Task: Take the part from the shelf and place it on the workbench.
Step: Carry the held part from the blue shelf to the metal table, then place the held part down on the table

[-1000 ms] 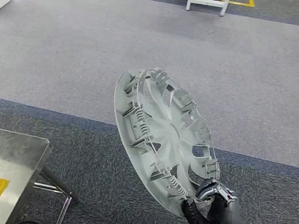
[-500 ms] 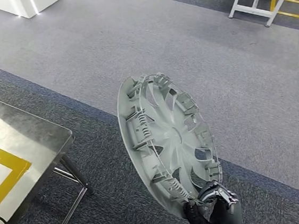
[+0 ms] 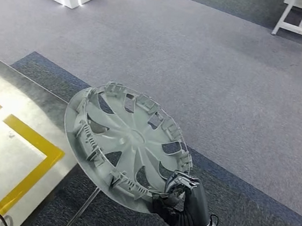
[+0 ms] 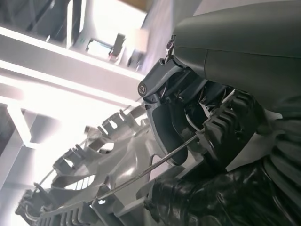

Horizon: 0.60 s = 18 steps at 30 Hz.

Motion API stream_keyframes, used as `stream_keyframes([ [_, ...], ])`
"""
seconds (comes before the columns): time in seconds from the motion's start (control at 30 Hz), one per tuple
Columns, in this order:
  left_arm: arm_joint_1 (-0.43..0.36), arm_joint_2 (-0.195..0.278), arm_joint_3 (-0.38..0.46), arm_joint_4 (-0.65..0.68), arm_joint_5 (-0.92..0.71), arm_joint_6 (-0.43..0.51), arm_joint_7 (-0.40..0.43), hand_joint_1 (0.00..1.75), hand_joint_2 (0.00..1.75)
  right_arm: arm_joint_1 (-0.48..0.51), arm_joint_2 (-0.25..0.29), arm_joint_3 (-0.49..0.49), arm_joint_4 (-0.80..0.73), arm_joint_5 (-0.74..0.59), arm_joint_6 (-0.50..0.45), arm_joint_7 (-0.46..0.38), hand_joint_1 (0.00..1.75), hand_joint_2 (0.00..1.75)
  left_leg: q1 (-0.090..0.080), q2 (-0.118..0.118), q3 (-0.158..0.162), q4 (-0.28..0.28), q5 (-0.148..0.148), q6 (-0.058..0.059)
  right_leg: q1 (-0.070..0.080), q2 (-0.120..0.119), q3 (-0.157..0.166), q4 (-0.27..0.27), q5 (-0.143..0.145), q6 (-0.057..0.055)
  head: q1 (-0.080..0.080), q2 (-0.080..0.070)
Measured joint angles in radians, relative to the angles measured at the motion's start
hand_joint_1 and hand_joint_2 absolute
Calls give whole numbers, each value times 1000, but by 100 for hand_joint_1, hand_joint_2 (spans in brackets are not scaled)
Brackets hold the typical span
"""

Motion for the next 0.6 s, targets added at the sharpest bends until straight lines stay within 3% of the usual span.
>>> stream_keyframes([
  [0.07,-3,-1,-13,2,-6,6,0,0,0,-12,-2,13,18,3,2,1,175,175,1,-24,0,0,0,6,-2,55,-73,140,-58,2,9,0],
  [0.1,-4,-1,-20,4,-8,9,0,0,0,-15,-2,18,26,5,2,2,175,175,0,-37,-1,0,-1,7,-2,64,-110,202,-75,2,12,0],
  [0.13,-3,-1,-27,7,-8,15,0,0,0,-18,-3,22,34,9,4,4,175,175,-1,-52,0,1,-1,8,-1,67,-133,230,-71,0,14,0],
  [0.17,-1,0,-37,9,-9,27,0,0,0,-24,-4,28,42,14,7,9,175,175,-1,-66,1,1,-2,7,-1,70,-137,218,-46,-2,15,0],
  [0.2,2,2,-52,12,-13,44,0,0,0,-34,-6,35,51,23,10,16,175,175,-1,-80,2,3,-2,7,-1,78,-121,165,-3,-6,15,0],
  [0.27,5,11,-95,22,-25,87,0,0,0,-68,-7,56,75,42,17,34,175,175,0,-106,1,7,-5,2,-4,124,-71,29,69,-15,17,0],
  [0.33,4,28,-148,37,-38,126,0,0,0,-111,-8,85,106,60,18,52,175,175,5,-128,-9,10,-3,-10,-4,159,-39,-41,86,-21,17,0],
  [0.4,4,46,-201,54,-46,156,0,0,0,-156,-7,117,138,78,14,71,175,175,11,-152,-19,7,5,-25,-2,146,-31,-52,85,-28,18,0],
  [0.43,4,55,-225,62,-48,167,0,0,0,-178,-6,135,155,88,11,81,175,175,11,-145,-22,9,4,-32,-2,133,-29,-57,88,-34,17,0],
  [0.5,-2,76,-267,78,-47,181,0,0,0,-222,-2,171,184,103,4,100,175,175,8,-91,-44,56,-23,-42,-4,105,-21,-69,93,-45,10,0],
  [0.53,-8,85,-287,87,-48,184,0,0,0,-242,0,190,200,109,0,108,175,175,7,-54,-69,111,-50,-46,-3,89,-18,-71,93,-49,5,0],
  [0.6,-15,100,-327,106,-53,186,0,0,0,-279,5,228,232,125,-7,125,175,175,9,-24,-134,240,-101,-54,1,59,-16,-71,89,-54,-2,0],
])
